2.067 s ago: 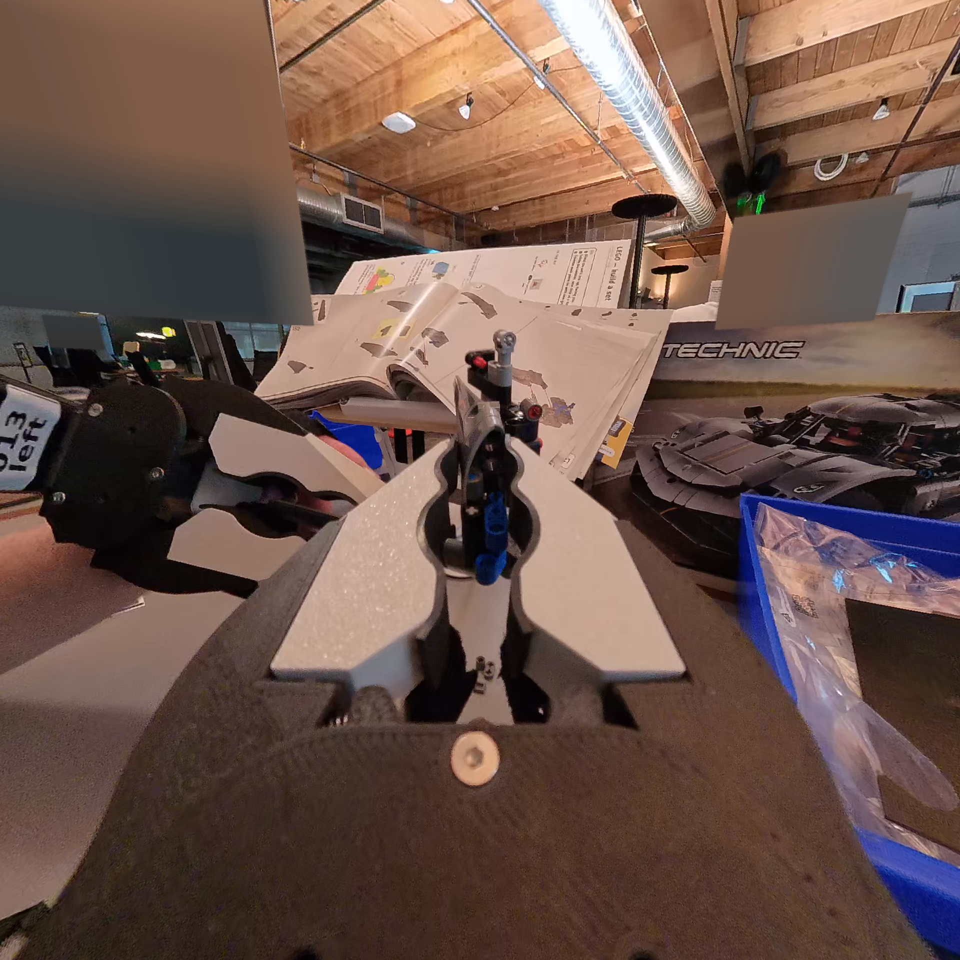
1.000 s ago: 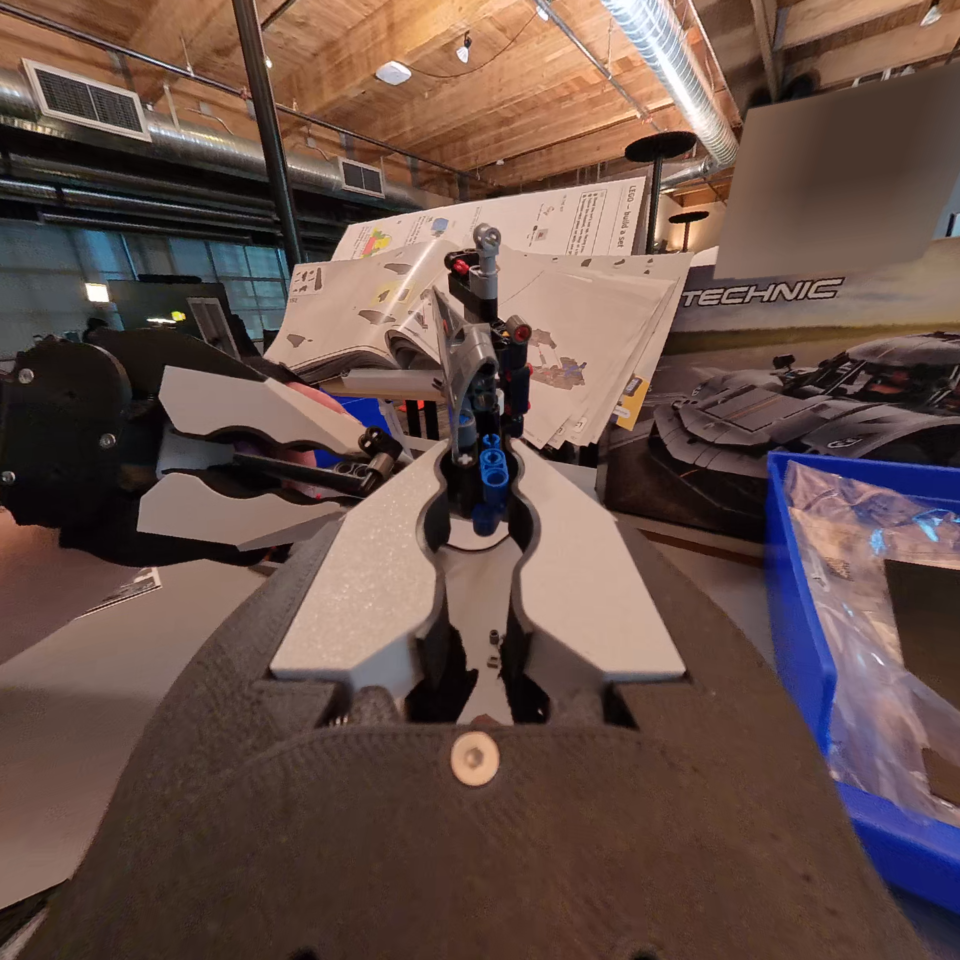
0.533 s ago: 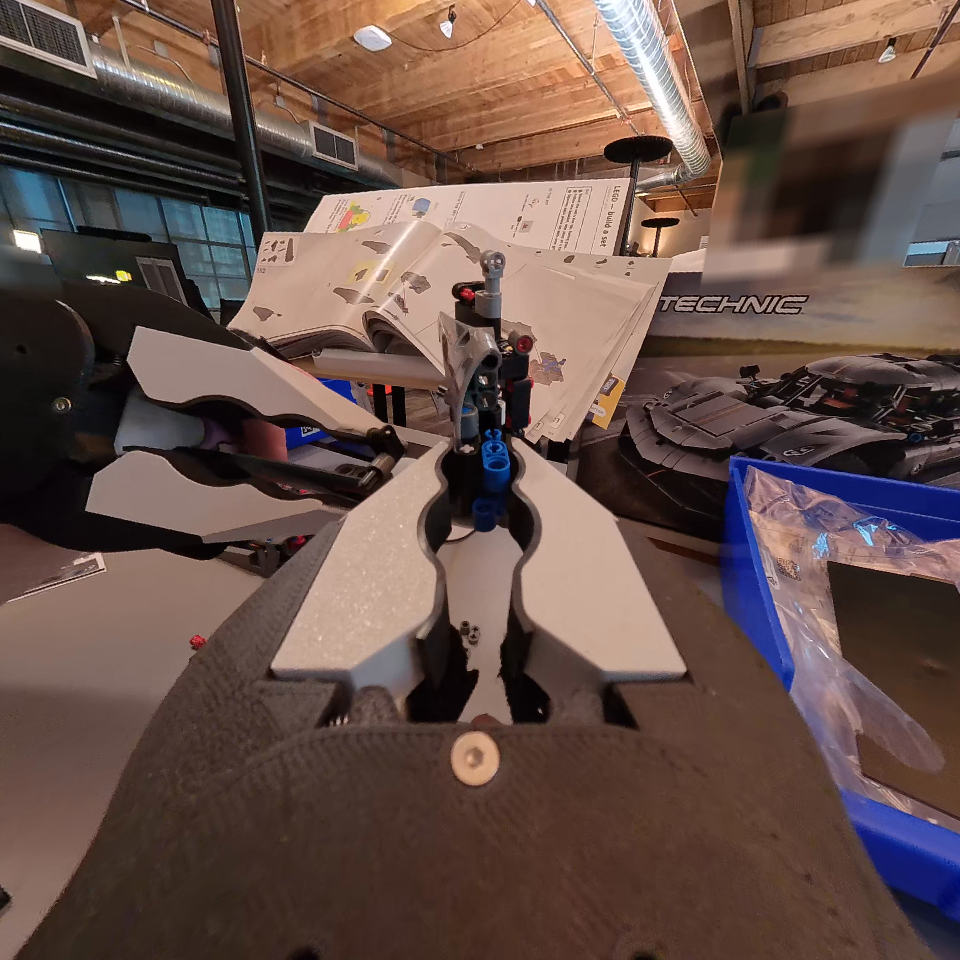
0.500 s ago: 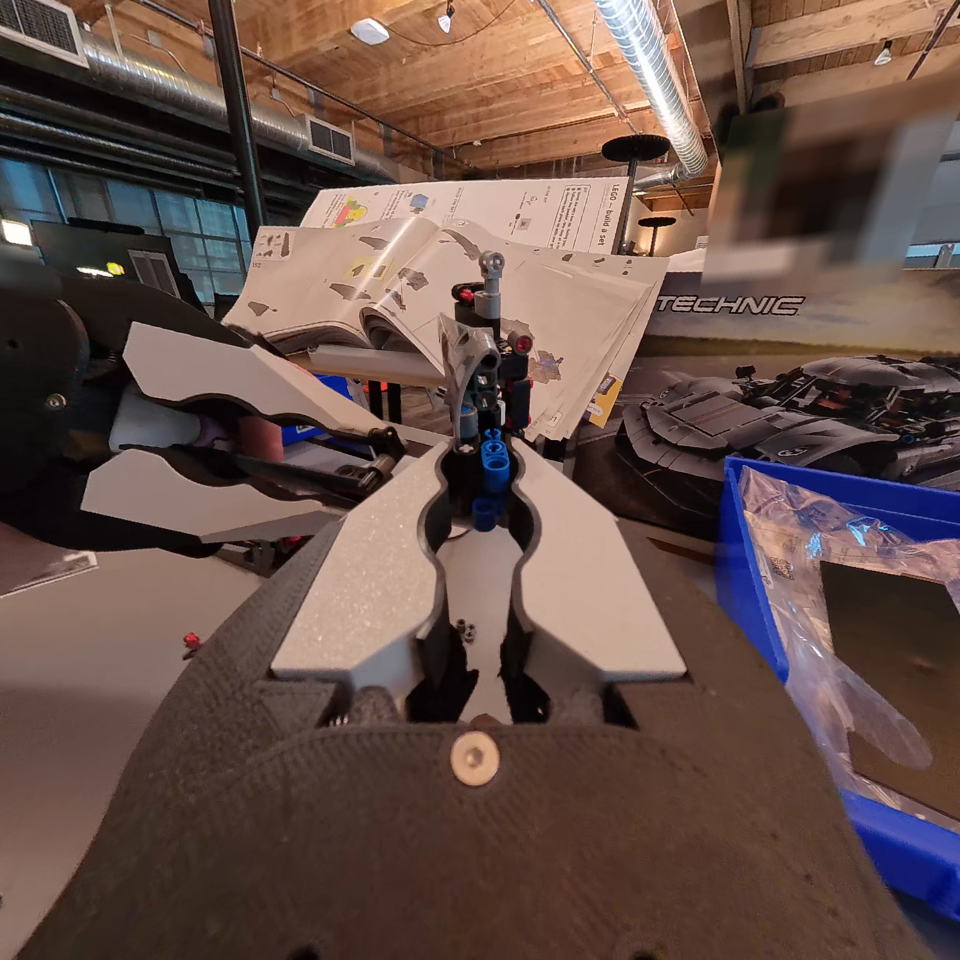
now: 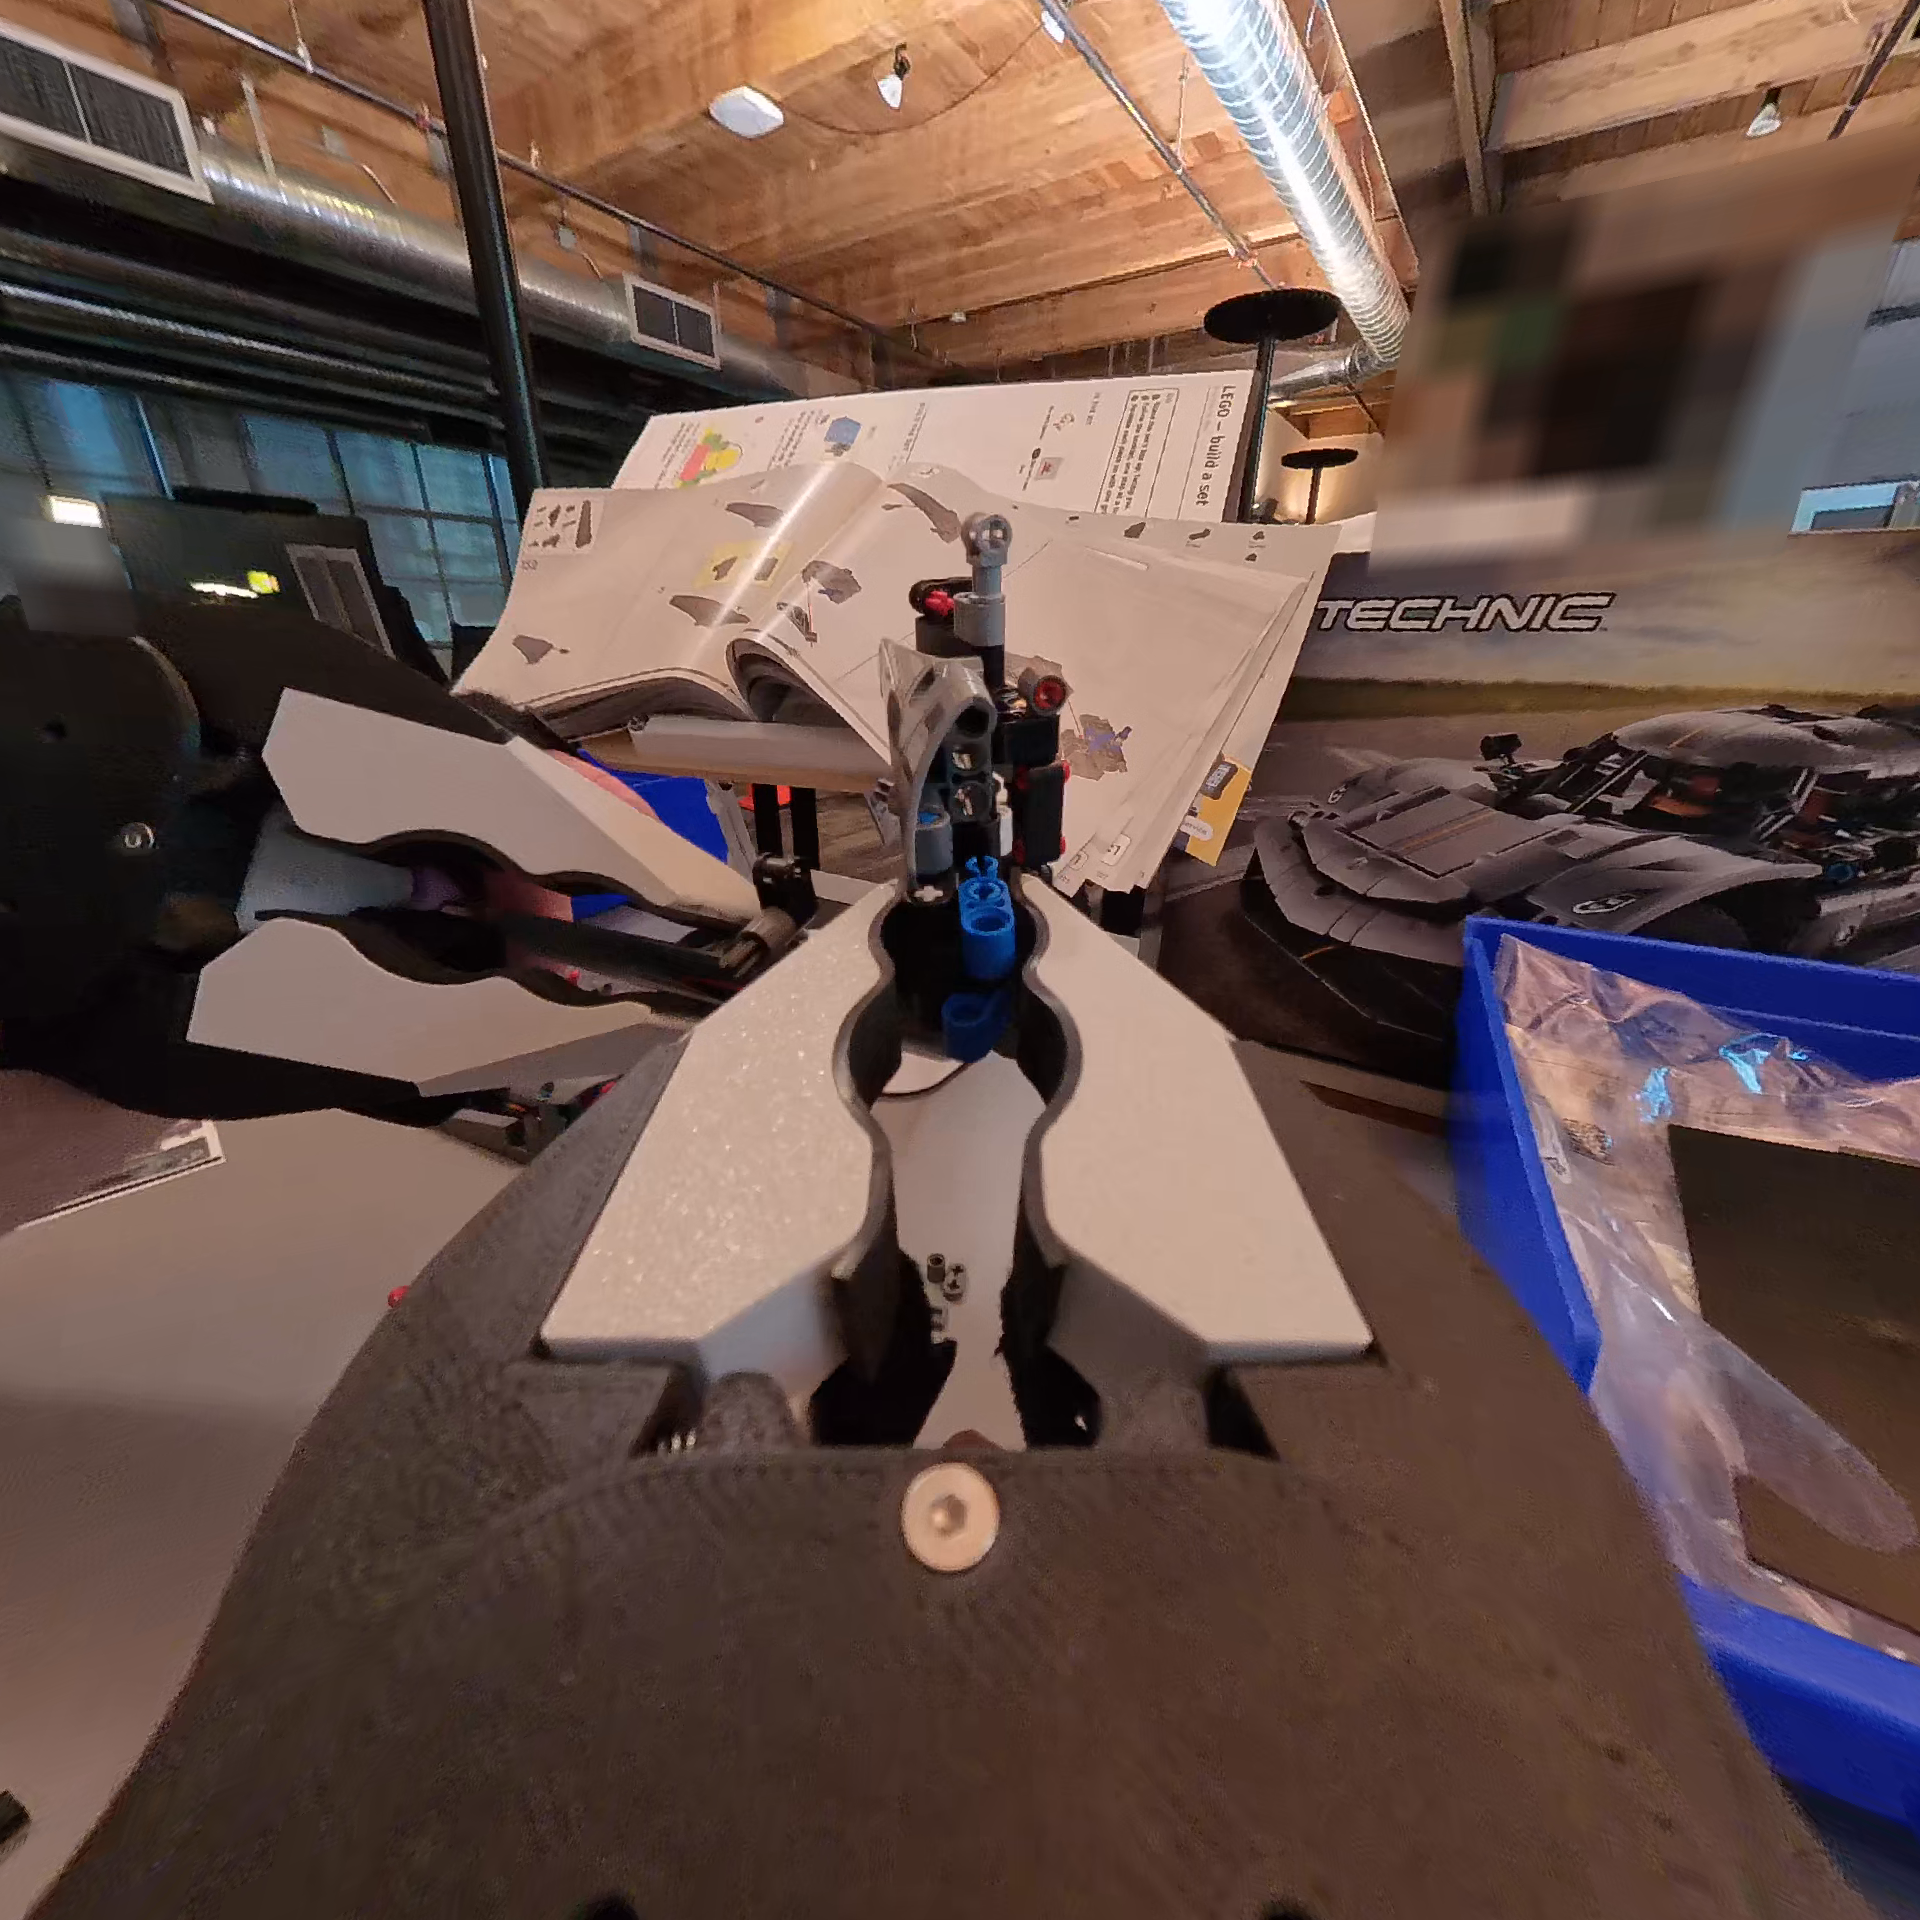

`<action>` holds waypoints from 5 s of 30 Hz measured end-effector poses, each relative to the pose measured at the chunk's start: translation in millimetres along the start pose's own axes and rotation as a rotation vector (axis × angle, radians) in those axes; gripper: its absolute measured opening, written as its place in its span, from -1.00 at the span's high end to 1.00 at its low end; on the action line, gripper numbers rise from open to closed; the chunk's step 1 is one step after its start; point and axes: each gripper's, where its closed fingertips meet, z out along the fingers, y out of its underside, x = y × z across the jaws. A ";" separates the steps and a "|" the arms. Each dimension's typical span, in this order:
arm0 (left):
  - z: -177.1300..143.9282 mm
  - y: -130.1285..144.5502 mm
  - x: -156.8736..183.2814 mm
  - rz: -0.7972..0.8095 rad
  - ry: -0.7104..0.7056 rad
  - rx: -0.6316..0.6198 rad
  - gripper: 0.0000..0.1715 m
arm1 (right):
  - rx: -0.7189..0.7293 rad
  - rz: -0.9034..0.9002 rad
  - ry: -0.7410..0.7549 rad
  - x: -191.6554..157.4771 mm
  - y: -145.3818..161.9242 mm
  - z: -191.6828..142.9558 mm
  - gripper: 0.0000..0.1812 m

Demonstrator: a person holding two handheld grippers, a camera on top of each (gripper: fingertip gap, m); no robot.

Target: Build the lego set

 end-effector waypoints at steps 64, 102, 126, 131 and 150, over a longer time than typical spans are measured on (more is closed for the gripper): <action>-0.5 -10.7 1.4 -0.148 0.009 0.121 1.00 | 0.166 0.223 -0.078 12.1 -18.2 -11.5 0.78; -161.6 75.3 125.0 -0.090 0.025 -0.459 1.00 | -0.933 -0.209 -0.632 -204.3 162.2 -100.4 0.70; -175.1 89.9 137.2 -0.153 -0.020 -0.543 1.00 | -0.921 -0.167 -0.602 -176.1 153.8 -95.4 0.78; -176.4 89.8 139.6 -0.167 -0.022 -0.548 1.00 | -0.900 -0.121 -0.600 -178.7 143.4 -102.8 0.74; -215.8 123.9 115.8 -0.216 -0.149 -0.689 1.00 | -0.876 -0.212 -0.660 -176.8 154.3 -21.4 0.68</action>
